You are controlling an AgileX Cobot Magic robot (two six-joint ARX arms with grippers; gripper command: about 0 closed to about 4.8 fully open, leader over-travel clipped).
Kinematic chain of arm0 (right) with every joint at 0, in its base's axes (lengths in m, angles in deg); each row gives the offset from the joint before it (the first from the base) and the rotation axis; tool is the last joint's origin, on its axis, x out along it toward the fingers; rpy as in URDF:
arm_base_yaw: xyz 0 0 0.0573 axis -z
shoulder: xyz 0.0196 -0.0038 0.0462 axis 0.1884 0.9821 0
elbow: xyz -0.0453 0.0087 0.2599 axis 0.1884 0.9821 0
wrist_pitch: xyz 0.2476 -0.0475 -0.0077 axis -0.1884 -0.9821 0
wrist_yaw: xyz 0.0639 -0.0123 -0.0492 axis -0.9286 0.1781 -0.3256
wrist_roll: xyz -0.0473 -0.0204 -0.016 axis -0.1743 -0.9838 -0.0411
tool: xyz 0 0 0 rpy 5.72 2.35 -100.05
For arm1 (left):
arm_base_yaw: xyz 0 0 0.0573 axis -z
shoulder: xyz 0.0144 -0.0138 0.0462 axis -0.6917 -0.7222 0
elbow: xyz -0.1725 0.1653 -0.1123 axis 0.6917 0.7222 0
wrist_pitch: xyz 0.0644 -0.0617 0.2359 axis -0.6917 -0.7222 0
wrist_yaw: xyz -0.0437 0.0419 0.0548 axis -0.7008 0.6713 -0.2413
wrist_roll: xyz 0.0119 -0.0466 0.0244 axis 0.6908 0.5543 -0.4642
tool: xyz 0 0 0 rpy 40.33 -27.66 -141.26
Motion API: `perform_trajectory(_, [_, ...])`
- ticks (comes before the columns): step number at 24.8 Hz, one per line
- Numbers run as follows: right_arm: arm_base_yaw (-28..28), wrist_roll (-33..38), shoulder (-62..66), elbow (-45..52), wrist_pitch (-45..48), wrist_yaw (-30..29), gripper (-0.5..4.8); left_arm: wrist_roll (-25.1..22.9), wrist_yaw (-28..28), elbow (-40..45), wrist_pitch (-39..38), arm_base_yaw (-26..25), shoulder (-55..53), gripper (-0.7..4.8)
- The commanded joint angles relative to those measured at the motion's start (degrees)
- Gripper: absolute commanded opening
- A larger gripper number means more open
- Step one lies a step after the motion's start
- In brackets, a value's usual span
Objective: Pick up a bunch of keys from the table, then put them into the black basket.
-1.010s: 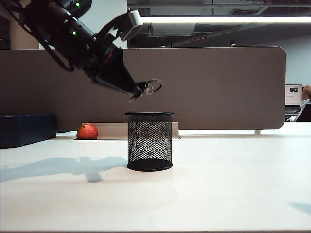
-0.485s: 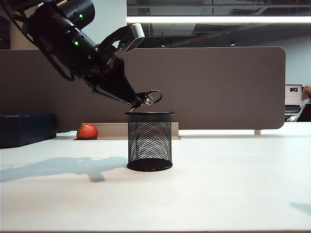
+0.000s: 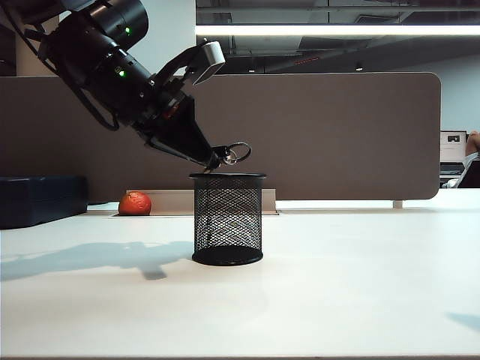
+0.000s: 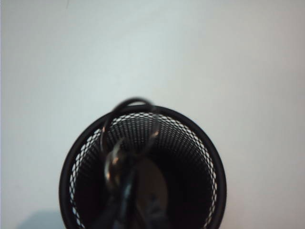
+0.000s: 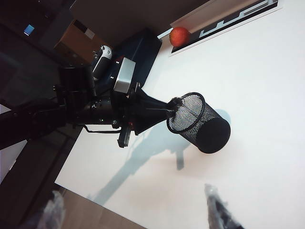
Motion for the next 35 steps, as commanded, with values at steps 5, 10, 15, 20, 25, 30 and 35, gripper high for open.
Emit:
perform_trajectory(5, [-0.07, -0.37, -0.13, -0.35, 0.70, -0.68, 3.87, 0.00, -1.14, -0.15, 1.29, 0.13, 0.24, 0.95])
perform_trajectory(10, [-0.07, -0.37, -0.13, -0.35, 0.70, -0.94, 3.87, 0.00, -1.14, -0.15, 1.33, 0.13, 0.31, 1.58])
perform_trajectory(15, [-0.07, -1.88, -0.13, -0.35, 0.81, 0.11, 3.78, 0.00, -1.09, -0.26, 2.23, 0.13, 0.68, 1.58])
perform_trajectory(20, [-0.02, -5.16, -0.13, -0.35, 1.84, 3.98, 2.92, 0.00, 2.93, -0.26, 10.01, 0.13, 3.96, 1.57])
perform_trajectory(25, [-0.02, -9.55, -0.13, -0.35, 3.15, 10.51, 2.49, -0.04, 21.92, -0.26, 15.12, 0.07, 9.64, 1.15])
perform_trajectory(30, [-0.02, -13.25, -0.13, -0.35, 3.19, 15.56, 1.21, -0.02, 31.82, -0.26, 15.23, -0.87, 13.75, -0.06])
perform_trajectory(35, [0.00, -18.62, -0.13, -0.35, 3.26, 20.81, -0.08, 2.03, 31.91, -0.26, 13.84, -3.39, 18.25, -0.06])
